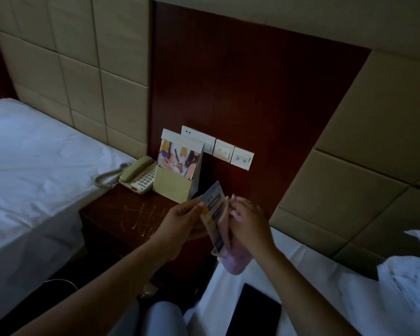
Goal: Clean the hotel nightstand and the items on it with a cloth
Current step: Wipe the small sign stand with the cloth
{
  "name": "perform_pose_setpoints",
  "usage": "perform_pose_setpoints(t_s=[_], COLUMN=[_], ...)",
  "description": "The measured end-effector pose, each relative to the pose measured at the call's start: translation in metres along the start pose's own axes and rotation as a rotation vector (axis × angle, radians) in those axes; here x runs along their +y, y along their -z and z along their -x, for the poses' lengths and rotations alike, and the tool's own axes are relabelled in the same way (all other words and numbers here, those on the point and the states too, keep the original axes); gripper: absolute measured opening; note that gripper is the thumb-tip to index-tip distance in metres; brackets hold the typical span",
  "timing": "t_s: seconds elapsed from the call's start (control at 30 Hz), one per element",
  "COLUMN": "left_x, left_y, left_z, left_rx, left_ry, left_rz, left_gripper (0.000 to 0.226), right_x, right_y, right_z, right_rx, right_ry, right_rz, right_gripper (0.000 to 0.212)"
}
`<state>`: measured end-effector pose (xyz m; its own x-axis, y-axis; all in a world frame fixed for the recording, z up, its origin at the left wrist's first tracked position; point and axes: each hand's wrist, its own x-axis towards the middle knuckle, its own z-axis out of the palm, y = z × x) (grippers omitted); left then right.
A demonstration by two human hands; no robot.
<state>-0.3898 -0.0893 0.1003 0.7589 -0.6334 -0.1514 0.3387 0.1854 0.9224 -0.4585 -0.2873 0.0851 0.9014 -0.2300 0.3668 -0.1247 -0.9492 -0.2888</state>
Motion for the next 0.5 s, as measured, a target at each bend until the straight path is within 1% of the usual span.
perform_pose_setpoints(t_s=[0.03,0.07,0.1,0.17,0.23,0.27,0.3,0.37,0.4,0.47,0.5], left_x=[0.000,0.001,0.002,0.005,0.005,0.005,0.005,0.003,0.003,0.004,0.004], left_y=[-0.003,-0.004,-0.005,-0.002,0.003,0.004,0.004,0.001,0.000,-0.001,-0.001], left_z=[0.001,0.001,0.000,-0.002,-0.003,-0.002,-0.001,0.001,0.002,0.002,0.001], left_rx=[0.000,0.006,0.014,0.033,0.057,0.063,0.061,0.053,0.053,0.061,0.065], left_ry=[-0.001,-0.006,-0.011,-0.019,-0.020,-0.020,-0.020,-0.020,-0.023,-0.029,-0.028], left_rz=[-0.006,-0.009,-0.010,-0.013,-0.014,-0.012,-0.005,0.015,0.019,0.011,-0.001], left_gripper=[0.028,0.028,0.027,0.028,0.030,0.029,0.029,0.027,0.027,0.028,0.028], right_x=[0.003,0.003,-0.003,-0.018,-0.021,-0.017,-0.012,-0.007,-0.008,-0.016,-0.020], right_y=[0.001,0.000,-0.003,-0.012,-0.021,-0.021,-0.017,-0.005,-0.001,0.001,0.000], right_z=[-0.004,-0.004,-0.002,0.013,0.027,0.028,0.026,0.021,0.020,0.027,0.034], right_rx=[0.030,0.040,0.022,-0.057,-0.115,-0.126,-0.136,-0.128,-0.130,-0.146,-0.131], right_ry=[-0.125,-0.150,-0.121,0.037,0.191,0.212,0.180,0.077,0.052,0.091,0.146], right_rz=[-0.062,-0.061,-0.053,-0.038,0.029,0.057,0.072,0.012,-0.024,0.016,0.076], right_gripper=[0.021,0.020,0.022,0.026,0.029,0.029,0.032,0.043,0.053,0.076,0.075])
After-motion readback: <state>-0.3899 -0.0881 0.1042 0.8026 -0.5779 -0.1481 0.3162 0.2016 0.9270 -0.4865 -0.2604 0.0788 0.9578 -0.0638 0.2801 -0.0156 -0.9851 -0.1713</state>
